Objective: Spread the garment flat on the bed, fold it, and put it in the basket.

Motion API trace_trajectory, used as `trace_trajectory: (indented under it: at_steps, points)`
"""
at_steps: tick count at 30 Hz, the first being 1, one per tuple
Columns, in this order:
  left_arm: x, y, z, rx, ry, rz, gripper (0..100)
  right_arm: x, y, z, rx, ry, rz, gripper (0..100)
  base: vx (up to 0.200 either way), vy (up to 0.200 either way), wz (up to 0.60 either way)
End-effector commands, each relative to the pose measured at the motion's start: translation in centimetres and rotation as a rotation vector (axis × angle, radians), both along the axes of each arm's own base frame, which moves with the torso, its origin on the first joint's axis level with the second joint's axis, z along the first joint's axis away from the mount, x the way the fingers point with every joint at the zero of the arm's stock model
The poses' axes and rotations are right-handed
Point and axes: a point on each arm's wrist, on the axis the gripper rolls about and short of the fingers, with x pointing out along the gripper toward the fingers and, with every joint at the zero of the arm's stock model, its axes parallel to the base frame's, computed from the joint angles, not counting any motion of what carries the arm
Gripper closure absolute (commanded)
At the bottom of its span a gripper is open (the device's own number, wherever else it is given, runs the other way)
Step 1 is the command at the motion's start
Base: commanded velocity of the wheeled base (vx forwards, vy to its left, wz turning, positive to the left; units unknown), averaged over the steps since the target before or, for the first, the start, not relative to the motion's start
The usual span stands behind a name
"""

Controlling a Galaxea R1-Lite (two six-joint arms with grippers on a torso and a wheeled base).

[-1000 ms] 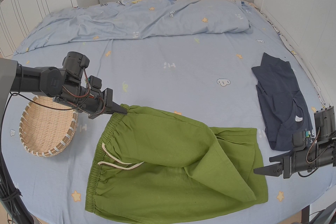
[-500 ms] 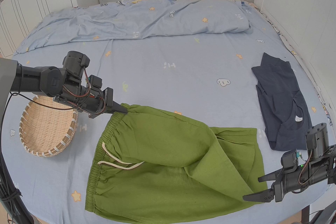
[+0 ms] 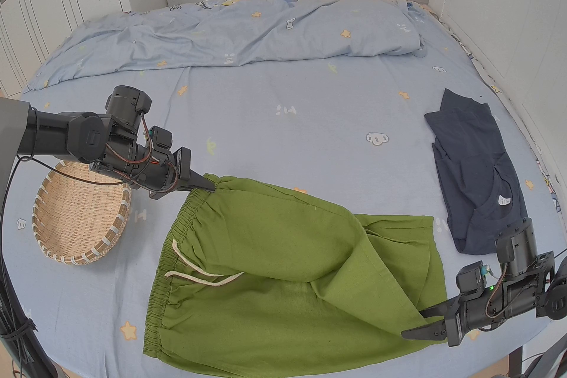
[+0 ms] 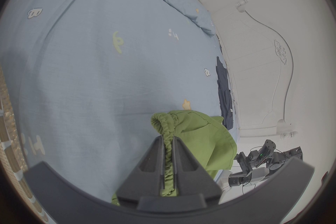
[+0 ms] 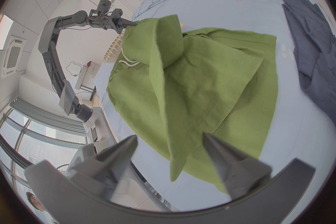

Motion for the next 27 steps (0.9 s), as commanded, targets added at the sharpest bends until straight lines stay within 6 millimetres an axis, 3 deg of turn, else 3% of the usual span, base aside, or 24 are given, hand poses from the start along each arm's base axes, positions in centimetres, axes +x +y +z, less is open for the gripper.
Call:
trace_trajectory:
  at_steps: [1,12,13,15,16,19,22,23,25,27]
  points:
    - [-0.1,0.0,0.2,-0.002,-0.004,0.000,100,0.4,0.3,-1.4,-0.023,0.054,0.004,100,0.000,0.000,0.00]
    - [-0.1,0.3,0.1,-0.001,-0.001,0.009,100,1.0,0.2,-0.9,-0.008,0.017,-0.016,100,0.000,0.000,0.00]
    - [-0.2,0.5,0.2,-0.001,-0.003,0.012,100,1.6,-0.1,0.4,0.019,-0.042,-0.041,100,0.000,0.000,0.00]
    - [-0.2,0.5,0.2,-0.001,-0.003,0.012,100,1.7,-0.2,0.7,0.024,-0.055,-0.049,100,0.000,0.000,0.00]
    - [-0.2,0.8,0.1,0.000,0.002,0.019,100,2.8,-1.2,3.5,0.056,-0.145,-0.112,100,0.000,0.000,0.00]
    - [-0.1,1.0,0.2,-0.001,-0.002,0.028,100,5.0,-2.1,7.4,0.047,-0.175,-0.167,100,0.000,0.000,0.00]
    - [0.0,1.2,0.3,-0.001,-0.005,0.034,100,6.4,-2.6,10.4,0.028,-0.188,-0.184,100,0.000,0.000,0.00]
    - [0.0,1.2,0.3,-0.002,-0.005,0.033,100,6.5,-2.6,10.5,0.029,-0.188,-0.186,100,0.000,0.000,0.00]
    - [0.0,1.5,0.4,-0.002,-0.012,0.041,100,7.7,-3.0,13.2,0.032,-0.222,-0.211,100,0.000,0.000,0.00]
    - [0.2,2.0,0.6,-0.005,-0.032,0.055,100,9.0,-3.0,14.3,0.036,-0.234,-0.221,100,0.000,0.000,0.00]
